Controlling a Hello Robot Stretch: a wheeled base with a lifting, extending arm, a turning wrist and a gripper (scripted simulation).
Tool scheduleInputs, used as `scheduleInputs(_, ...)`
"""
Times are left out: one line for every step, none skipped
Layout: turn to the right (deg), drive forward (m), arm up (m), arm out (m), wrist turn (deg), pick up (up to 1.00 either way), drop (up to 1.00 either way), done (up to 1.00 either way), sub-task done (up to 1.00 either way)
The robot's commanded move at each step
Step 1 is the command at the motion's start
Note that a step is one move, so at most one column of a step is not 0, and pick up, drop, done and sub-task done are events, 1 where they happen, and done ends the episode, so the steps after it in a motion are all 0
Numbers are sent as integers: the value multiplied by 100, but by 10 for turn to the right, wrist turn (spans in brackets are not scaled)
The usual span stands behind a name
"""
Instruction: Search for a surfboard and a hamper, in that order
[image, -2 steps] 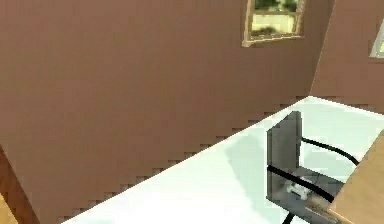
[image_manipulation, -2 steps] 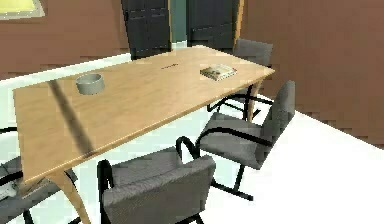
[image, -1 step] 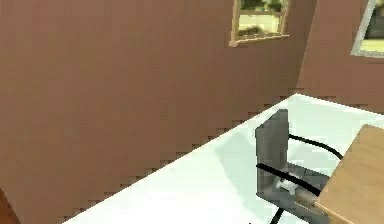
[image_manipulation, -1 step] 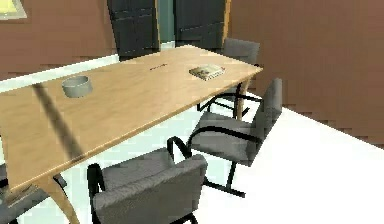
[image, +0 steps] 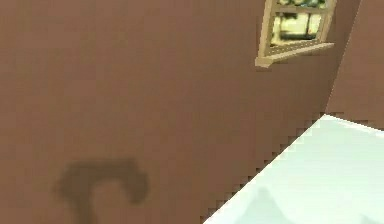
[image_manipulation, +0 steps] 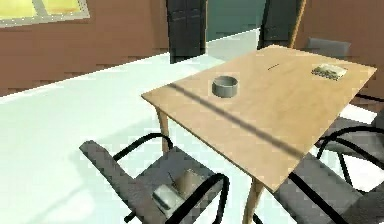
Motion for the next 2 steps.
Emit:
scheduleInputs(60,0,0,0,0,0,0,0,0)
scheduleInputs(0,35,0,0,0,0,0,0,0)
